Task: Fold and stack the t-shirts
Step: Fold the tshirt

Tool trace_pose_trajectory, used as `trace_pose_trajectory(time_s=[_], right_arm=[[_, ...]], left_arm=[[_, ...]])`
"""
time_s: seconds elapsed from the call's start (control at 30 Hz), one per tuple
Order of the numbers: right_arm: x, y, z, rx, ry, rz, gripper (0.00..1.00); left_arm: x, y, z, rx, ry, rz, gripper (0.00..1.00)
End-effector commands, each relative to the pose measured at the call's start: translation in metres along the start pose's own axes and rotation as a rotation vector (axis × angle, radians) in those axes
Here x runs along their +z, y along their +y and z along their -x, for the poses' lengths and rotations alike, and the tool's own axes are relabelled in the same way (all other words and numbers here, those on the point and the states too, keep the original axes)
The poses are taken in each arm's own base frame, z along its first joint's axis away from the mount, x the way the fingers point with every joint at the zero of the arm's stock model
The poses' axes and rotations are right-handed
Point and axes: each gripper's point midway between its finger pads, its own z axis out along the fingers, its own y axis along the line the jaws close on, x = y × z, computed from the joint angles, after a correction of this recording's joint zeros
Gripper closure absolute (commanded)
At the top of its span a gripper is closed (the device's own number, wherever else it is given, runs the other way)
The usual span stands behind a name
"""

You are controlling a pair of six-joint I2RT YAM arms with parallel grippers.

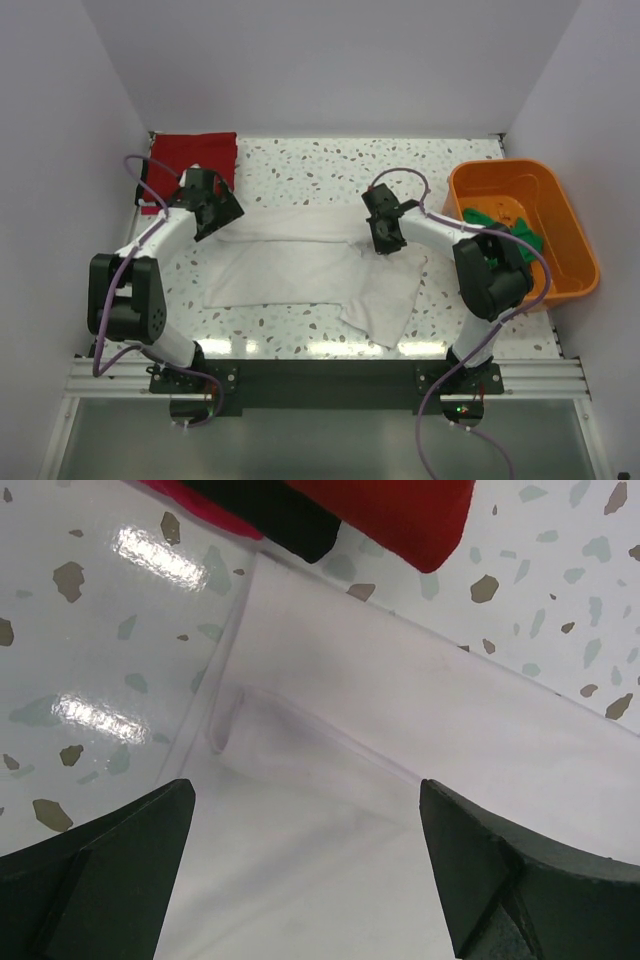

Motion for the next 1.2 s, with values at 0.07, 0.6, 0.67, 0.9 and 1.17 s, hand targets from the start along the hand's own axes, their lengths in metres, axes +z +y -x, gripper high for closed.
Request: trace_pose_trajectory(time_s=[0.07, 0.6, 0.67, 0.9, 1.17], right_arm=[[-0.017, -0.012, 0.007, 0.039, -0.059, -0.039, 0.97], [-0.023, -0.037, -0.033, 0.038, -0.011, -0.128, 0.97], [-0.020, -0.040, -0.039, 0.043, 0.003, -0.144, 0.96], [-0.026, -0.045, -0.040, 0.087, -0.027, -0.162, 0.80], [-0.063, -0.013, -0.031, 0.085, -0.092, 0.090, 0.08]], left_arm=[[-0.007, 0.010, 0.005, 0.003, -0.030, 0.026, 0.00], [-0.011, 0.020, 0.005, 0.002, -0.038, 0.076, 0.00], [-0.013, 0.025, 0.005, 0.000, -0.040, 0.094, 0.00], [-0.022, 0.036, 0.000, -0.016, -0.040, 0.130, 0.00], [-0.044, 0.048, -0.023, -0.049, -0.001, 0.120, 0.00]])
